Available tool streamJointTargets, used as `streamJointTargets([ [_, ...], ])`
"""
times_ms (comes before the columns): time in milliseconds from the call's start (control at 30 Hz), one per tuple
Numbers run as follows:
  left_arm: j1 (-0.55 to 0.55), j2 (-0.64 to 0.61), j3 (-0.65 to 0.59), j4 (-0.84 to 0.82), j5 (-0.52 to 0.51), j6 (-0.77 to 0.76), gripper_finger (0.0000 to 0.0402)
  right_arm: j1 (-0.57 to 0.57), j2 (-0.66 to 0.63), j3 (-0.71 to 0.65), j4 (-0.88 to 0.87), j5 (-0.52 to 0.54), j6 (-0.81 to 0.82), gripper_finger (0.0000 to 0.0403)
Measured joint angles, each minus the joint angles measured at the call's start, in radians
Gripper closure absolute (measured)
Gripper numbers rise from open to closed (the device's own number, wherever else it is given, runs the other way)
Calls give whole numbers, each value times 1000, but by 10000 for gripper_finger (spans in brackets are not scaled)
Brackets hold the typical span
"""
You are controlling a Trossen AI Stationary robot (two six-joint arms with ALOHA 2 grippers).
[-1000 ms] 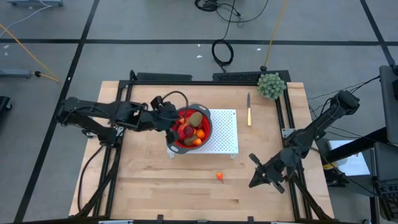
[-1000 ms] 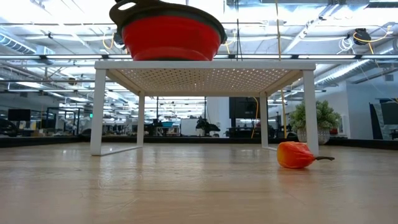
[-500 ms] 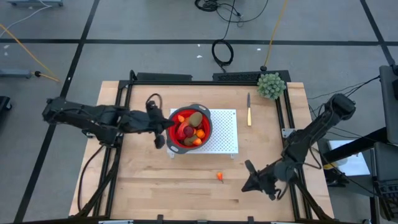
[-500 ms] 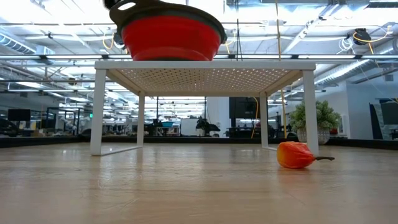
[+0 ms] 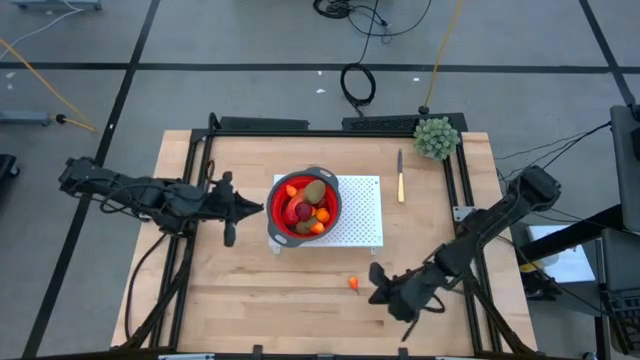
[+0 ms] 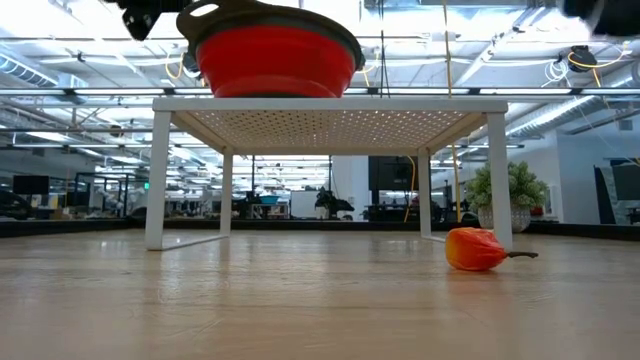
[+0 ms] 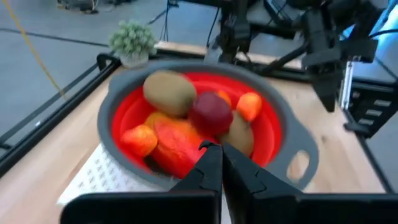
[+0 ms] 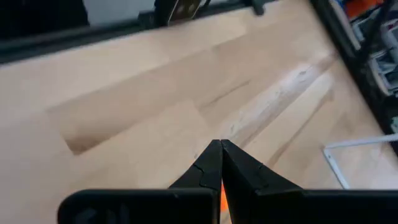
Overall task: Pick & Place Fruit
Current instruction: Put the peach into the strainer bowl on the shelf
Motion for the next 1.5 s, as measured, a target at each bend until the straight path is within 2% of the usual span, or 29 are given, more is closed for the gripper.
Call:
streamJointTargets([
  [167,-29,-51,-57,12,-11,-6,394,-33,91,83,-118,-1,-53,400],
  [400,-63,-55,-63,24,-12,8,399,-58,164,112,-143,-1,-185,369],
  [667,-70,-54,-63,25,-12,8,386,-75,184,111,-133,-4,-211,306],
  [900,-70,-54,-63,26,-11,7,399,-94,184,111,-129,-5,-218,237],
  [1033,-69,-54,-63,27,-11,7,394,-112,184,111,-113,-6,-254,211],
  [1167,-69,-54,-63,26,-11,7,387,-130,192,111,-112,-8,-266,202],
  [1367,-69,-54,-63,26,-11,7,400,-152,245,112,-115,-3,-315,202],
  [1500,-69,-54,-63,26,-11,7,391,-162,283,136,-124,29,-341,202],
])
